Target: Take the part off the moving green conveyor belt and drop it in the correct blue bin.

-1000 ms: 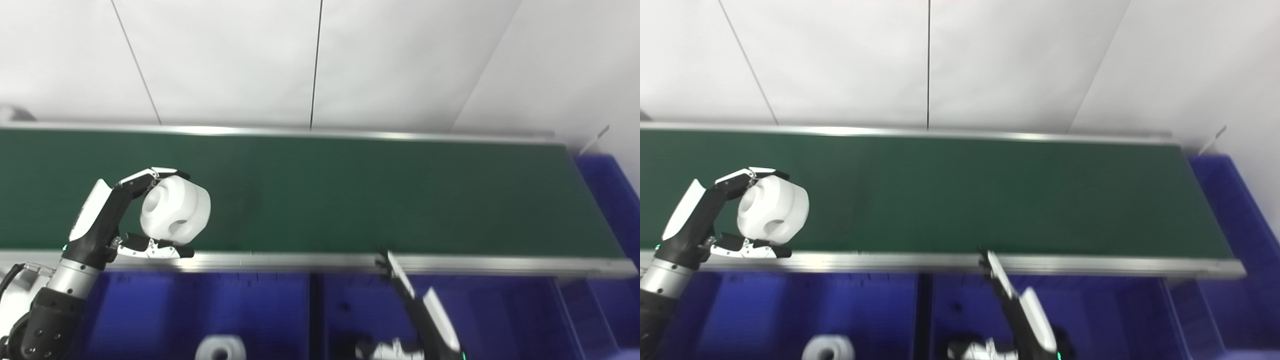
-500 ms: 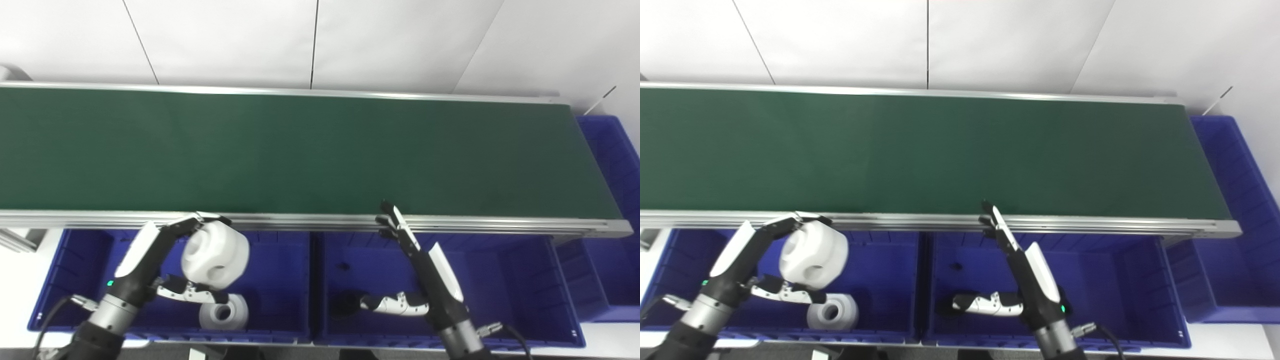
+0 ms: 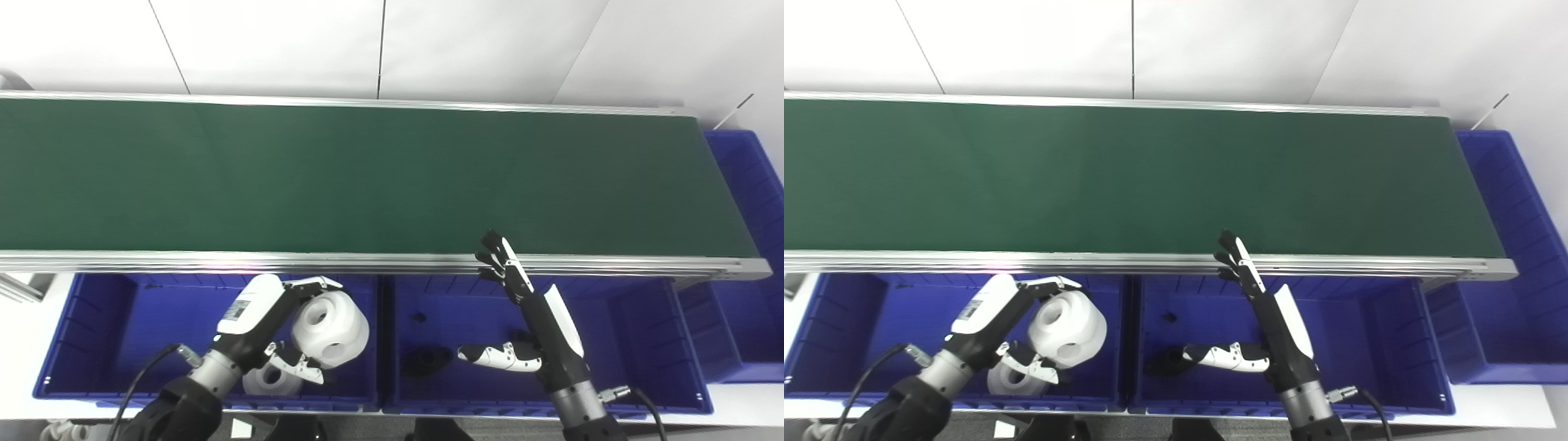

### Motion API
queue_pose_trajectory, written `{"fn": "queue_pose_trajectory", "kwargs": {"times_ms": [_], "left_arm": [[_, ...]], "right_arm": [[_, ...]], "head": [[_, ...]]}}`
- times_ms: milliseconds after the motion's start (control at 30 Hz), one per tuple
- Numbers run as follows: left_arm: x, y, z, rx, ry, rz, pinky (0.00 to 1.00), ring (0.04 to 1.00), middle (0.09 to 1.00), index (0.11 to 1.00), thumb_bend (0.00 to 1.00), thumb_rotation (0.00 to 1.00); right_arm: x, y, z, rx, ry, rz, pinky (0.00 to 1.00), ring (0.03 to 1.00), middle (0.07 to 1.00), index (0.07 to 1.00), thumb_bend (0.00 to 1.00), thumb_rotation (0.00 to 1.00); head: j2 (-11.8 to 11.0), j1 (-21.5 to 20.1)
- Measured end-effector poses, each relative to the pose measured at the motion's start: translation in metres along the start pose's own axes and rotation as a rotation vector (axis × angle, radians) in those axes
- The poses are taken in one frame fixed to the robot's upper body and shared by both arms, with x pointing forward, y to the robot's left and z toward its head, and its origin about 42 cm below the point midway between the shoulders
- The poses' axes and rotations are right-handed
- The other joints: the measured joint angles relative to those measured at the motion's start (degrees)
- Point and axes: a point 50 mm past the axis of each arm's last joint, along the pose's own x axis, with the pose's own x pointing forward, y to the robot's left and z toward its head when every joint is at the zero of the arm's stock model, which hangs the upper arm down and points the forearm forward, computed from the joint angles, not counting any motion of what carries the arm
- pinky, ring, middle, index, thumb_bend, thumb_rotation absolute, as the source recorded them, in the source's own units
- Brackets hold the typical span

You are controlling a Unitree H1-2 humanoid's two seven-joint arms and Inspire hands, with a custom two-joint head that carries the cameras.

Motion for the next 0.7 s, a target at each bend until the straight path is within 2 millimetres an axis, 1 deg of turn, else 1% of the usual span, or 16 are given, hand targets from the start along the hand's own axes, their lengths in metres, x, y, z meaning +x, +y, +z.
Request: {"fn": "queue_pose_trajectory", "kwargs": {"times_ms": [33,100,133,200,233,267,333,400,500,600,667,700], "left_arm": [[0.001,-0.001,0.0,0.012,0.016,-0.003,0.76,0.681,0.523,0.475,0.52,0.0],[0.003,-0.003,-0.001,0.046,0.064,-0.016,0.88,0.763,0.683,0.494,0.51,0.06],[0.005,-0.004,0.0,0.076,0.085,-0.037,0.93,0.816,0.762,0.67,0.62,0.29],[0.006,-0.005,0.002,0.14,0.122,-0.075,0.98,0.892,0.864,0.819,0.73,0.52],[0.007,-0.005,0.004,0.167,0.137,-0.081,0.99,0.928,0.91,0.864,0.79,0.61],[0.007,-0.004,0.005,0.193,0.154,-0.09,0.99,0.936,0.92,0.873,0.8,0.62],[0.007,-0.001,0.009,0.243,0.176,-0.091,1.0,0.981,0.975,0.92,0.88,0.73],[0.006,0.001,0.012,0.269,0.186,-0.084,1.0,0.997,0.995,0.943,0.92,0.76],[0.002,0.002,0.015,0.271,0.204,-0.075,1.0,1.0,1.0,0.967,0.96,0.77],[-0.008,-0.001,0.015,0.222,0.228,-0.068,1.0,0.997,1.0,0.97,0.96,0.73],[-0.016,-0.003,0.012,0.133,0.231,-0.042,0.99,0.977,0.989,0.953,0.94,0.67],[-0.02,-0.004,0.011,0.072,0.221,-0.016,0.96,0.967,0.976,0.945,0.93,0.63]], "right_arm": [[0.0,0.0,0.0,0.0,0.001,-0.001,0.82,0.898,0.955,1.0,0.95,0.58],[0.0,0.0,-0.001,0.0,0.002,-0.001,0.82,0.898,0.957,1.0,0.95,0.59],[0.0,0.0,-0.001,0.0,0.003,-0.001,0.82,0.9,0.96,1.0,0.95,0.59],[0.0,0.0,-0.001,-0.001,0.003,-0.001,0.82,0.902,0.963,1.0,0.96,0.59],[0.0,0.0,-0.001,-0.002,0.004,0.0,0.82,0.904,0.965,1.0,0.96,0.59],[-0.001,0.0,-0.001,-0.005,0.005,0.001,0.82,0.905,0.965,1.0,0.96,0.59],[-0.001,0.0,-0.002,-0.006,0.008,0.001,0.82,0.903,0.963,1.0,0.95,0.59],[-0.001,0.001,-0.002,-0.013,0.01,0.003,0.81,0.898,0.958,1.0,0.95,0.6],[-0.002,0.002,-0.004,-0.016,0.018,0.005,0.82,0.901,0.959,1.0,0.95,0.6],[-0.003,0.002,-0.005,-0.014,0.024,0.006,0.82,0.906,0.965,1.0,0.96,0.6],[-0.004,0.003,-0.005,-0.015,0.026,0.007,0.82,0.905,0.961,1.0,0.95,0.6],[-0.004,0.003,-0.005,-0.014,0.027,0.007,0.81,0.904,0.959,1.0,0.95,0.6]], "head": [[0.0,0.0],[-0.2,0.1],[-0.3,0.1],[-0.5,0.1],[-0.6,0.1],[-0.6,0.1],[-1.0,0.0],[-1.0,0.0],[-1.2,-0.1],[-1.8,-0.5],[-2.0,-0.6],[-2.3,-0.7]]}}
